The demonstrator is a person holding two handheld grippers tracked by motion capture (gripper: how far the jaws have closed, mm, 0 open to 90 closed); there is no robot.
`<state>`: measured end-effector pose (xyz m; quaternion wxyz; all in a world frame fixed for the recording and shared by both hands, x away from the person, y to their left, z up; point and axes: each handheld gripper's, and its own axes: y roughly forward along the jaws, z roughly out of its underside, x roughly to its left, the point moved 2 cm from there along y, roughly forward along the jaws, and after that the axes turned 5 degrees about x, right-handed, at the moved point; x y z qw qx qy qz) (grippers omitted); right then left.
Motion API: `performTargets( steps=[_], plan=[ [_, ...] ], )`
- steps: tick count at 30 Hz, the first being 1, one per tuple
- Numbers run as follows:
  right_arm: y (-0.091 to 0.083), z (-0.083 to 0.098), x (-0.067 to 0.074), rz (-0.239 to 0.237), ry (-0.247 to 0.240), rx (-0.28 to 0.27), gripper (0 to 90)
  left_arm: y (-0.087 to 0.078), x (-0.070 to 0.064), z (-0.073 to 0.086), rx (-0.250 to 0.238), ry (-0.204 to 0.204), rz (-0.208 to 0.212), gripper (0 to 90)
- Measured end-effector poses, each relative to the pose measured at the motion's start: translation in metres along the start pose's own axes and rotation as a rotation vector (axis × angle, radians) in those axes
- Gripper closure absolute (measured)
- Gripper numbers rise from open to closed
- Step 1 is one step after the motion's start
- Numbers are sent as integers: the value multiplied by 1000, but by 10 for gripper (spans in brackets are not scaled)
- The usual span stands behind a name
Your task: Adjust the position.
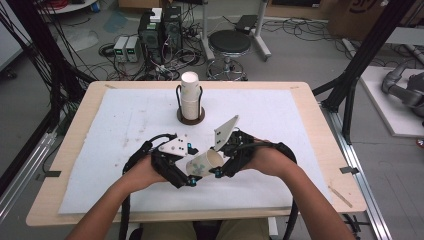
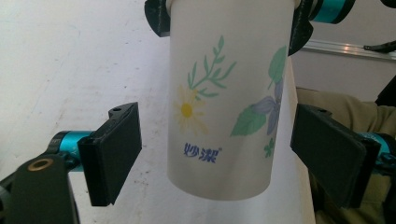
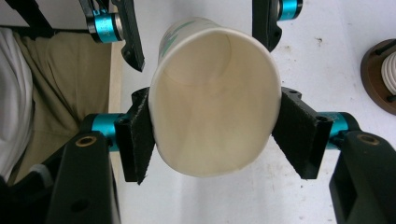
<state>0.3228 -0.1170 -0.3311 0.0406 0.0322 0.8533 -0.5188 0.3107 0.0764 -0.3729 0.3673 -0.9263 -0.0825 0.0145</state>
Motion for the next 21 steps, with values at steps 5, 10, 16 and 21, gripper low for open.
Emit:
performTargets(
  steps=[5,10,16,21],
  plan=[
    [3,-5,2,3,-18,43,353,4,-1,-1,15,4,23,212],
    [5,-9,4,-1,-25,75,354,7,0,-2,30,3,31,228],
    [9,-11,6,-9,-32,108,354,11,-1,-2,36,1,44,265],
    [11,-12,7,-12,-40,127,354,12,-1,-2,46,10,59,313]
  ],
)
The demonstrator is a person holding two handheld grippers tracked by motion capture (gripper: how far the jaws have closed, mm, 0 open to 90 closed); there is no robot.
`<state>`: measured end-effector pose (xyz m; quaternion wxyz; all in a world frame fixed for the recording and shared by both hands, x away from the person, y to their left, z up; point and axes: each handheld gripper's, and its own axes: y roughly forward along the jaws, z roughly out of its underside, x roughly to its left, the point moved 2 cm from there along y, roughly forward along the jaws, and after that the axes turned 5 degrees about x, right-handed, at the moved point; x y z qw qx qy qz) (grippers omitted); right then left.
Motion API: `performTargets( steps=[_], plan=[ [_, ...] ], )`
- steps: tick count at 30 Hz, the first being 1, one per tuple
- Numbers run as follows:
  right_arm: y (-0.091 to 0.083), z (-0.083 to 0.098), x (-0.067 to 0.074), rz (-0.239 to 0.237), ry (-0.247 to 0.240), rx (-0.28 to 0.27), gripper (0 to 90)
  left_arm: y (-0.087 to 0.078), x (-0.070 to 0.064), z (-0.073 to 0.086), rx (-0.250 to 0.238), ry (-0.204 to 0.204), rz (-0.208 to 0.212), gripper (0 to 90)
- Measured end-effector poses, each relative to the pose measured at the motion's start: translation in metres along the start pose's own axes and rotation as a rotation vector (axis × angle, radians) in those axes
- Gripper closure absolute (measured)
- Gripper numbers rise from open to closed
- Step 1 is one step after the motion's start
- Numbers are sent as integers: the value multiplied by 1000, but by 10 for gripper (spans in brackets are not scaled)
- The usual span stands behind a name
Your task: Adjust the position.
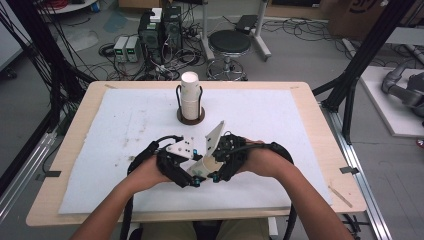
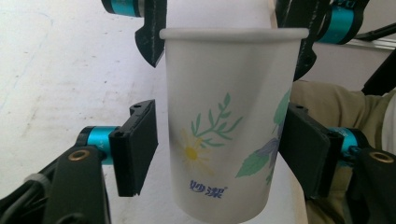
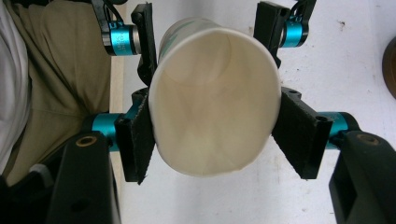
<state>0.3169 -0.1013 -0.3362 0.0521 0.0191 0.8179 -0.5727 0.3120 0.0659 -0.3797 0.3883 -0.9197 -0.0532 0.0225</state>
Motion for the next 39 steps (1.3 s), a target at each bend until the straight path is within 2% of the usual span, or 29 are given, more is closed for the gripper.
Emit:
performTargets(
  steps=[2,4,10,14,15,16,18,20,22,24,27,32,36,39],
  plan=[
    [0,0,1,0,3,7,354,0,-1,0,-1,-1,5,331],
    [1,-1,1,5,-3,3,355,0,-2,0,-6,15,12,373],
    [1,-1,0,-1,-2,0,340,0,-2,2,-22,6,14,379],
    [-2,1,-2,-5,33,-68,234,-2,-1,5,-34,-3,7,375],
    [-5,3,-2,-5,52,-95,227,-3,0,6,-40,-9,6,375],
    [-7,4,-4,-1,48,-122,227,-4,0,8,-48,-14,4,375],
    [-13,8,-4,-1,84,-180,218,-7,2,13,-80,-37,-12,370],
    [-19,15,-6,13,109,-261,215,-9,3,19,-128,-66,-29,359],
    [-23,23,-7,30,146,-329,209,-12,4,27,-197,-104,-42,356],
    [-25,33,-8,43,194,-406,206,-16,5,36,-244,-136,-62,355],
    [-24,49,-9,63,253,-480,201,-22,6,49,-312,-179,-97,353],
    [-14,77,-7,101,338,-577,201,-34,9,72,-409,-227,-180,352],
    [-7,97,-5,185,398,-620,201,-42,11,85,-472,-253,-245,351],
    [-2,115,-2,251,439,-623,200,-50,12,91,-534,-271,-288,351]
  ],
)
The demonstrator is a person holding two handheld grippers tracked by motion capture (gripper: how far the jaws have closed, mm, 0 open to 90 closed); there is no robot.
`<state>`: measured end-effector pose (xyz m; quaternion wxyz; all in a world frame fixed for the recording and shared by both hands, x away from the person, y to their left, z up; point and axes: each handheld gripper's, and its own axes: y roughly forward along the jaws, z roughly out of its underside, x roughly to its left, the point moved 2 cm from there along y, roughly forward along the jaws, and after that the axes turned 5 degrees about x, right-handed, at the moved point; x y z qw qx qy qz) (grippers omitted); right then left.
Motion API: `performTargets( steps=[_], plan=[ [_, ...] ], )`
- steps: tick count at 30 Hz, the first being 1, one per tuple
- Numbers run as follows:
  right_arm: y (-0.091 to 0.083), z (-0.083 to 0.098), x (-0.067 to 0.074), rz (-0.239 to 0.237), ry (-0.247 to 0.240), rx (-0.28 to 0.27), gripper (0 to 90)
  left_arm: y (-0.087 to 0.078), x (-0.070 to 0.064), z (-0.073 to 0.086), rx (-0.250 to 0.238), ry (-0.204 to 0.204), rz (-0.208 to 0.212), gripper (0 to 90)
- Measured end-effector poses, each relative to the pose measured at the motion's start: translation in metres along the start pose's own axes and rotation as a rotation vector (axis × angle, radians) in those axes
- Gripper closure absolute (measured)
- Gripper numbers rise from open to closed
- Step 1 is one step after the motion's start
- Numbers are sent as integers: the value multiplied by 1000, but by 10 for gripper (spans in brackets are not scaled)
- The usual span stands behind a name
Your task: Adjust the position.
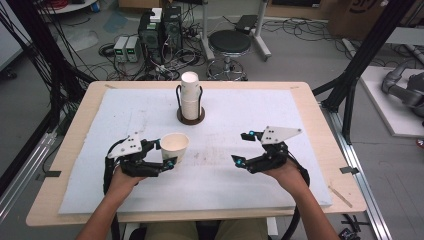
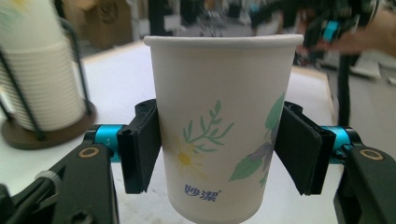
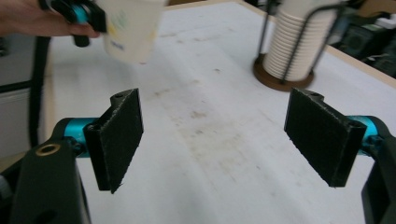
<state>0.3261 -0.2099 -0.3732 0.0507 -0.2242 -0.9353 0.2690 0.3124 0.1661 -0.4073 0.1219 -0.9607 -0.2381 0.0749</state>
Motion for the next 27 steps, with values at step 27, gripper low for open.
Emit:
performTargets(
  steps=[27],
  plan=[
    [-30,59,-14,210,117,-14,201,-47,27,10,-178,-29,-214,335]
  ],
)
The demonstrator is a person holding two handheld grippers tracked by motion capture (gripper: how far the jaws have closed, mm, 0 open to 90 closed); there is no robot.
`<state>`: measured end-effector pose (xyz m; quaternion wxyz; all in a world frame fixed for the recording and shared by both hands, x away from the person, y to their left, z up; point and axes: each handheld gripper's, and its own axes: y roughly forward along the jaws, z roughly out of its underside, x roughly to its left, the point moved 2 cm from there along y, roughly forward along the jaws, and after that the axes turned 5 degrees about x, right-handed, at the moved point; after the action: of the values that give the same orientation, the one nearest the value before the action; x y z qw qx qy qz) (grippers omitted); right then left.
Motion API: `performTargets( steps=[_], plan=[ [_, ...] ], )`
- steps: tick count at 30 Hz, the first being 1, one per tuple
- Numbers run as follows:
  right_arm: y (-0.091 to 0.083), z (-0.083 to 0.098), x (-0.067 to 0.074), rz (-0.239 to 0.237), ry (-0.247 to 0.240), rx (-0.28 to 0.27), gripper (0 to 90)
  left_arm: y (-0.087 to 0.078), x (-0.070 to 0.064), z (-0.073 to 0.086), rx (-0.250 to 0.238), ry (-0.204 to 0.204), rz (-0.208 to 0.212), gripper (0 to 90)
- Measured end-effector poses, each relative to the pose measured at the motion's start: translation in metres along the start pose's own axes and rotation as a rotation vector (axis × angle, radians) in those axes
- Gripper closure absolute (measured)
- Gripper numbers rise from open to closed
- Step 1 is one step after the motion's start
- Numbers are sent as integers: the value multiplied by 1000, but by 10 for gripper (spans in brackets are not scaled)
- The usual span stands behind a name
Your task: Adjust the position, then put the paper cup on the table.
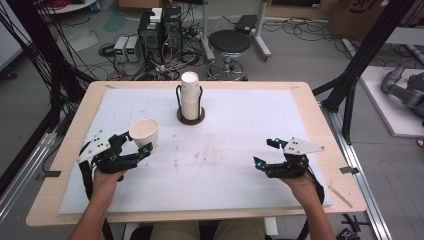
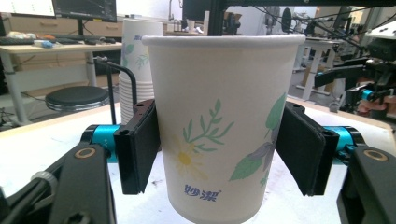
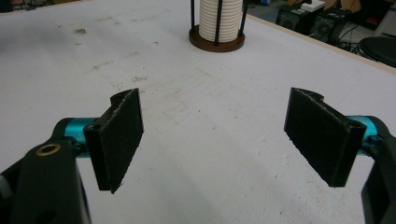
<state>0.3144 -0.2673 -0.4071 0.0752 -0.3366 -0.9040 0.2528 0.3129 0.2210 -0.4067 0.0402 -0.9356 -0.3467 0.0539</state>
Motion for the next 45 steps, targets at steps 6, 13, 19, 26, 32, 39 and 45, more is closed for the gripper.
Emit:
performTargets(
  steps=[6,13,19,26,32,39,45],
  plan=[
    [1,0,-1,8,-1,-6,201,-1,6,3,5,15,-30,334],
    [3,0,-1,6,2,-3,201,5,16,10,24,-6,-43,334],
    [2,2,-2,4,2,-8,201,20,16,20,80,-15,-42,335],
    [5,0,-4,-8,4,-18,202,37,14,30,138,-20,-38,337],
    [8,-1,-2,-24,0,-21,201,41,15,36,225,-3,-90,341],
    [3,2,-1,-11,-7,-3,201,49,17,45,331,3,-128,350],
    [0,1,1,-8,-3,-10,201,50,14,46,378,7,-147,353]
  ],
)
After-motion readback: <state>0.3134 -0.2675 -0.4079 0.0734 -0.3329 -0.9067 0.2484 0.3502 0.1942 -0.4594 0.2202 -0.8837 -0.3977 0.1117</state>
